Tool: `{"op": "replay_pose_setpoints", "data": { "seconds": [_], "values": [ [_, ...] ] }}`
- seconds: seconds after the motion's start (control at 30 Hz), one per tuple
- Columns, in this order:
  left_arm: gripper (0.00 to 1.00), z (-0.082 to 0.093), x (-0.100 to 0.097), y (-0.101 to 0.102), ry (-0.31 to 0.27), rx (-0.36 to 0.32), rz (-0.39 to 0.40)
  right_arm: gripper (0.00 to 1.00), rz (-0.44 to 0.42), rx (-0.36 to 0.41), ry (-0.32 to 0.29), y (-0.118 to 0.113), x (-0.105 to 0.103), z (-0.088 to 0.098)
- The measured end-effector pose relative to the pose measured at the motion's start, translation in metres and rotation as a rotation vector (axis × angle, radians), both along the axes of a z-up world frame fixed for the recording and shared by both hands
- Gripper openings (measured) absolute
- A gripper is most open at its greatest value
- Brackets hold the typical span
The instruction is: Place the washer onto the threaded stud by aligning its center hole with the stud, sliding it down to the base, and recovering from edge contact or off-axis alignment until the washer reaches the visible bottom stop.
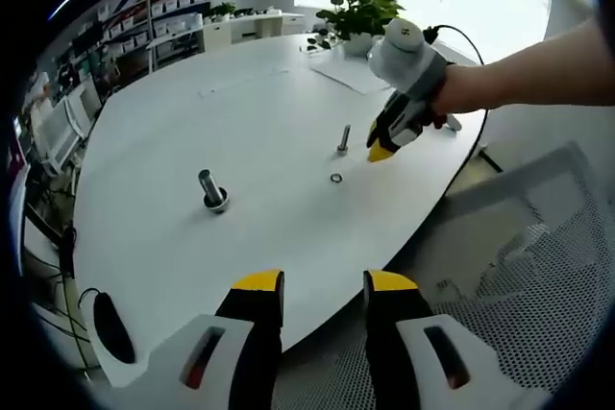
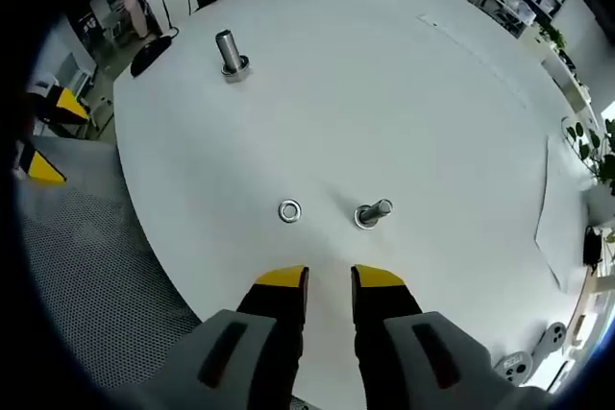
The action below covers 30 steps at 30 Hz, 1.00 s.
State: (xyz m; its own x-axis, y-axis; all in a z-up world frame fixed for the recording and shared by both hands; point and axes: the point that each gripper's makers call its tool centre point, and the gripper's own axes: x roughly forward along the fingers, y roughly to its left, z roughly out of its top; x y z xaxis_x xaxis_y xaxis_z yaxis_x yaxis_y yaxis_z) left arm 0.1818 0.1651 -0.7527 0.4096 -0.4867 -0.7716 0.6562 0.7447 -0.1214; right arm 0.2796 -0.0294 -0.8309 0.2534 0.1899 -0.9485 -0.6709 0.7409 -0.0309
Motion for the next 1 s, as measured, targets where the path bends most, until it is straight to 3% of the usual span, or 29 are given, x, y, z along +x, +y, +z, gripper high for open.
{"op": "replay_pose_setpoints", "data": {
  "seconds": [0.13, 0.3, 1.0],
  "values": [
    [0.31, -0.002, -0.003, -0.002, 0.004, 0.003, -0.015, 0.21, -0.034, 0.025, 0.005, 0.008, -0.005, 0.001],
    [0.31, 0.000, -0.001, -0.003, 0.005, -0.005, -0.013, 0.21, 0.000, 0.015, 0.020, 0.019, -0.012, -0.007],
    [0.31, 0.000, -0.001, -0.002, -0.013, 0.018, -0.021, 0.25, 0.030, 0.014, 0.035, 0.025, -0.014, -0.014]
  ]
}}
